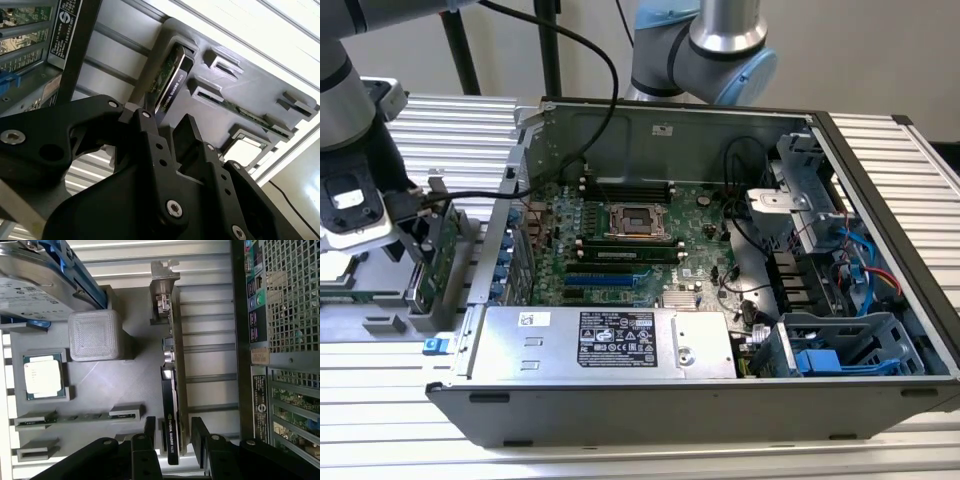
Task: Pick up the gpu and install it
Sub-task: 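Pick up the gpu and move the gpu toward the slot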
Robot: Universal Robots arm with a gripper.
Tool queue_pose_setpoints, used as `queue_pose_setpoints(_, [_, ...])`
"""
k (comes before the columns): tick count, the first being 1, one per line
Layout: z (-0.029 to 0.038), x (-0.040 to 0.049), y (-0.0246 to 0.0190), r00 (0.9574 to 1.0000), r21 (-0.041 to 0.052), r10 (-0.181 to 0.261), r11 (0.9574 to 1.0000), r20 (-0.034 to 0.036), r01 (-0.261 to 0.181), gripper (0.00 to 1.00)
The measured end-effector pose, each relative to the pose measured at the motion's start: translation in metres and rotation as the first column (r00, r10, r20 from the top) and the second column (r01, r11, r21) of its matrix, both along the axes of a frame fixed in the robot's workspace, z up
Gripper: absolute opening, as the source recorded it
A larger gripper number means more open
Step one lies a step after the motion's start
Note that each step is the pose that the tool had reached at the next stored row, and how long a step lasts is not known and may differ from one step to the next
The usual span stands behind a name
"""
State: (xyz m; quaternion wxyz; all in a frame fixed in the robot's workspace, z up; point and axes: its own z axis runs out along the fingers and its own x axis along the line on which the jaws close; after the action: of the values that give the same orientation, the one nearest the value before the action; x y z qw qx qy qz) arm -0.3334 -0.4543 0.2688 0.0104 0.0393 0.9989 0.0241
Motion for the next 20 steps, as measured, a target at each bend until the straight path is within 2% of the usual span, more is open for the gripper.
queue_pose_setpoints(14, [-0.0036,0.0,0.0,1.0,0.0001,0.0,1.0,0.0001,0.0,1.0])
queue_pose_setpoints(20, [-0.0075,0.0,0.0,1.0,0.0001,0.0,1.0,0.0001,0.0,1.0])
